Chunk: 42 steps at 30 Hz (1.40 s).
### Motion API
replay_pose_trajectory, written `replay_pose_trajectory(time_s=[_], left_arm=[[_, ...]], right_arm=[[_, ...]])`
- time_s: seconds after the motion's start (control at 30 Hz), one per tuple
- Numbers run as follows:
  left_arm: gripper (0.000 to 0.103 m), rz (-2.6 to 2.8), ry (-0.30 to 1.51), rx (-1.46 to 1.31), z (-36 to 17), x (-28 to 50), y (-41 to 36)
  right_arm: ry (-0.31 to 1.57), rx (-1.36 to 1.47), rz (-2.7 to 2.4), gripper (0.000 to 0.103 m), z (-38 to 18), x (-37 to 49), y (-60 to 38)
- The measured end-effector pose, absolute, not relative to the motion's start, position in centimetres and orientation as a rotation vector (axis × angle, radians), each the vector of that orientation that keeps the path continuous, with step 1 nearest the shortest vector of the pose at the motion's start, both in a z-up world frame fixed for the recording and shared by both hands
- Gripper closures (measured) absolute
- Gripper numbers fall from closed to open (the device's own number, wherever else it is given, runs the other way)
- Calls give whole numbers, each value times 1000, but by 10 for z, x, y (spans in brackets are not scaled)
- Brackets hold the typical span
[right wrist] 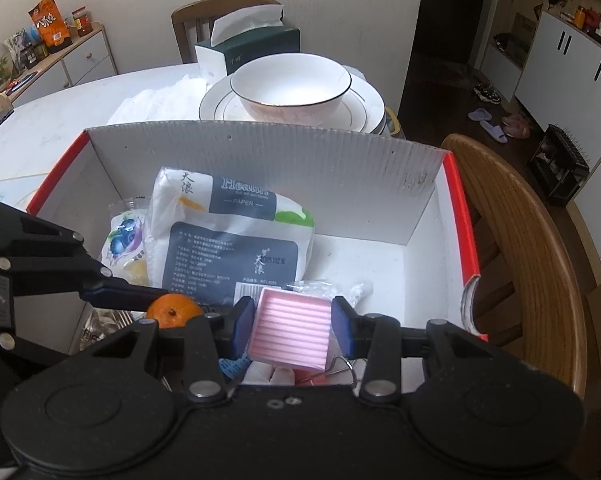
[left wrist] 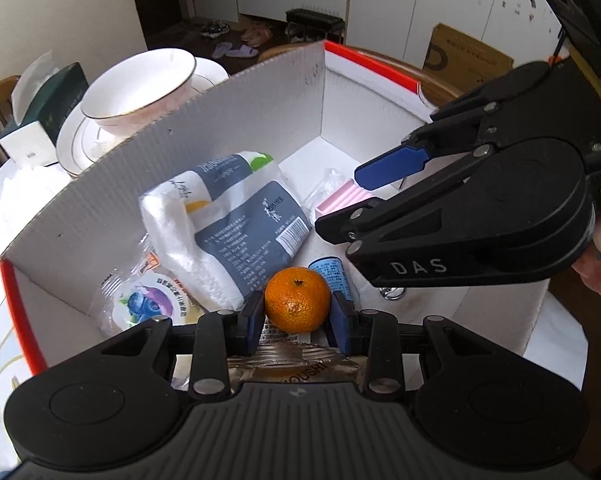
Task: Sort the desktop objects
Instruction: 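Carry the tangerine and soap dish into the red box and release both, then withdraw both tools from the box and hold above it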
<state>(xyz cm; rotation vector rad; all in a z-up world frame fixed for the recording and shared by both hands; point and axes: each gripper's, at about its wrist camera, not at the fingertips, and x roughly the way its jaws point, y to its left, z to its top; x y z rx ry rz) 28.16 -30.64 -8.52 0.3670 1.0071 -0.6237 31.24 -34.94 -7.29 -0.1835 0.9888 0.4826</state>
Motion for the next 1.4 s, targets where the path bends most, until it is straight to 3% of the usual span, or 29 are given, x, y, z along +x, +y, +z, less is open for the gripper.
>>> replay_pose_trajectory(time_s=[0.63,0.8,1.07,1.4], left_arm=[[68,-639,1101,324,-94,294,-307],[46,-651,1063,275,-86,291,-299],[45,-658,1006,226,-69,278,-289],[45,-582,922,130,-44,257,-261]], right_arm=[[1044,-239,492,64,-81,321,-337],[1051,-206,486,59,-79,319,-344],[1020,-159,498,48,-65,312,-355],[962,-106,552,43,-45,289,-367]])
